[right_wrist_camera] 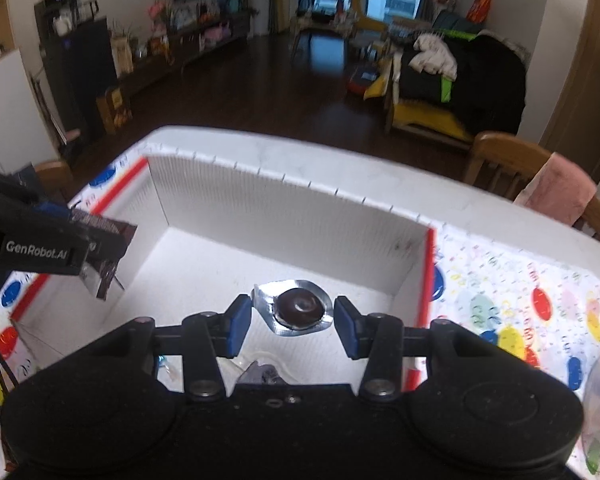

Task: Organize snacks
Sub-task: 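Carry both chocolates into the red box and open both tools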

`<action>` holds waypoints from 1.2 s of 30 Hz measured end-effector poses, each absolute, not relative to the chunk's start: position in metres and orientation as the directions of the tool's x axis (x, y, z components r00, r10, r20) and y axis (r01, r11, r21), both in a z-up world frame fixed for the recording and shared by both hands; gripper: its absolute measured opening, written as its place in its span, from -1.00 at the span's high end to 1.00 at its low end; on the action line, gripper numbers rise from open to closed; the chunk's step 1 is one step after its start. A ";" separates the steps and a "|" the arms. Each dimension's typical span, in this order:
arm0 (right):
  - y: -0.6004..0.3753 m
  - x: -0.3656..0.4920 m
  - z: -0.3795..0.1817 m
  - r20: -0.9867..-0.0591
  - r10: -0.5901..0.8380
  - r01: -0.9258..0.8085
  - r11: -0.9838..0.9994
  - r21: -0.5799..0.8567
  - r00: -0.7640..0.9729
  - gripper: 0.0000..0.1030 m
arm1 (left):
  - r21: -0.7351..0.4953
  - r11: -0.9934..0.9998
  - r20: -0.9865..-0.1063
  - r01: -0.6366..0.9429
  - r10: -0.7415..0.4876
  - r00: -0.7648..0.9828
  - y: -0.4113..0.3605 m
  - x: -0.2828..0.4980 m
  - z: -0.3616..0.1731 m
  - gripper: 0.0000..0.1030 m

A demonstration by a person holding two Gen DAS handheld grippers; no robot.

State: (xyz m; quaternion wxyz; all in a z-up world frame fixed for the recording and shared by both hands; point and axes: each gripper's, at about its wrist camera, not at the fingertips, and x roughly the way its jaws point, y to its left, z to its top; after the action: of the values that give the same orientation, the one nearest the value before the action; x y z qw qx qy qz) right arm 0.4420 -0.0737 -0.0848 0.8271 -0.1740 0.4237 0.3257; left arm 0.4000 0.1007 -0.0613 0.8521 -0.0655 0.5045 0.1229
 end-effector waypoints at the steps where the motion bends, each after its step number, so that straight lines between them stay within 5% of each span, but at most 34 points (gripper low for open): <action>1: -0.070 0.444 -0.090 -0.827 0.383 -0.693 0.721 -0.011 0.412 0.15 | 0.021 0.961 -0.884 -0.275 0.146 0.443 0.100 0.405 -0.066 0.43; 13: -0.045 0.461 -0.135 -0.931 0.262 -0.737 0.675 -0.013 0.256 0.14 | 0.084 0.972 -0.959 -0.221 0.139 0.246 0.094 0.448 -0.111 0.43; 29: -0.052 0.465 -0.144 -0.946 0.248 -0.730 0.683 0.016 0.211 0.05 | 0.103 0.975 -0.971 -0.196 0.141 0.191 0.093 0.456 -0.119 0.41; 36: -0.061 0.460 -0.129 -0.926 0.303 -0.718 0.694 0.051 0.228 -0.12 | 0.072 0.974 -0.965 -0.214 0.122 0.230 0.093 0.448 -0.108 0.13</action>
State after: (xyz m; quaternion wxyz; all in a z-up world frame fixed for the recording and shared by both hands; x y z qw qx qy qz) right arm 0.4599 -0.0610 -0.1293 0.7578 -0.1987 0.5224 0.3367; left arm 0.4475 0.0931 -0.1080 0.7834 -0.0376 0.6110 0.1074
